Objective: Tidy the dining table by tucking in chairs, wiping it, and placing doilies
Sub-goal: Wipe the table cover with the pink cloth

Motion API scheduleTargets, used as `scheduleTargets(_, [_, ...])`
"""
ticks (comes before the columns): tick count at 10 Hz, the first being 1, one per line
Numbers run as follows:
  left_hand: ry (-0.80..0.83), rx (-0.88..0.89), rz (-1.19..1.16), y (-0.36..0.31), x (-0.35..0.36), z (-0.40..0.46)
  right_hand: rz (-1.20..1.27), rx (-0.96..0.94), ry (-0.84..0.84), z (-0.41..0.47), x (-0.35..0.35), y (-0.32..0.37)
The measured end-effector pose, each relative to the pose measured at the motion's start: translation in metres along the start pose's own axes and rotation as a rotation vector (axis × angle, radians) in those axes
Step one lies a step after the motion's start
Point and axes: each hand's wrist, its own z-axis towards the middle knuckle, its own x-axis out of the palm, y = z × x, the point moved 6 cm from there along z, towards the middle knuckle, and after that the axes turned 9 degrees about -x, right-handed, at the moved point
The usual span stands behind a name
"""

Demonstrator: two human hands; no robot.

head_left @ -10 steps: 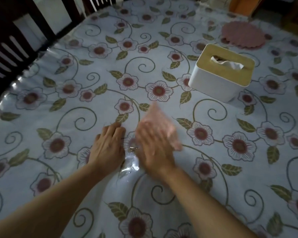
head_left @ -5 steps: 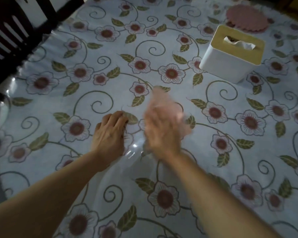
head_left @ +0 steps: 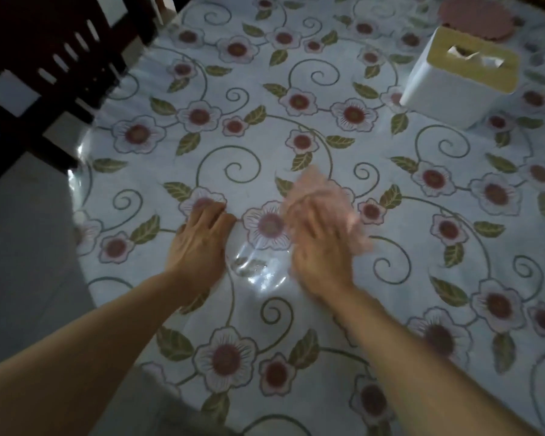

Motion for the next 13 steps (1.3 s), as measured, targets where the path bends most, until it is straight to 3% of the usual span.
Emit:
scheduleTargets(1, [0.030, -0.007, 0.018, 0.009, -0.002, -0.015, 0.094, -0.288, 0.057, -0.071, 0.026, 0.089])
scheduleTargets(2, [0.051, -0.012, 0.042, 0.012, 0.003, -0.026, 0.039, -0.407, 0.095, -0.095, 0.014, 0.082])
scheduleTargets(3, [0.018, -0.028, 0.024, 0.009, 0.008, -0.035, -0.198, -0.015, 0.078, -0.081, -0.010, -0.006])
scheduleTargets(4, [-0.015, -0.005, -0.008, -0.002, 0.014, -0.045, -0.204, 0.427, 0.052, -0.077, -0.029, -0.059])
scheduleTargets(5, [-0.015, 0.020, 0.001, -0.016, 0.020, -0.059, -0.156, 0.290, 0.048, -0.087, -0.003, -0.007])
scheduleTargets(6, [-0.003, 0.056, 0.033, -0.032, 0.028, -0.075, -0.009, -0.079, 0.036, -0.141, 0.020, 0.076])
scheduleTargets(7, [0.035, 0.092, 0.033, -0.057, 0.039, -0.096, 0.001, -0.111, -0.016, -0.202, 0.011, 0.071])
scheduleTargets(9, [0.070, 0.187, 0.056, -0.119, 0.068, -0.142, -0.238, 0.344, 0.047, -0.307, -0.047, -0.082])
scheduleTargets(10, [0.083, 0.228, 0.034, -0.146, 0.081, -0.156, -0.188, 0.822, -0.045, -0.362, -0.083, -0.153])
scheduleTargets(11, [0.095, 0.200, 0.064, -0.154, 0.086, -0.159, -0.130, 1.031, -0.137, -0.358, -0.085, -0.150])
scheduleTargets(12, [0.102, 0.191, 0.096, -0.151, 0.086, -0.156, 0.096, 0.693, -0.143, -0.313, -0.052, -0.079])
scheduleTargets(13, [0.105, 0.186, 0.108, -0.146, 0.082, -0.151, 0.061, 0.035, -0.050, -0.283, -0.024, 0.009])
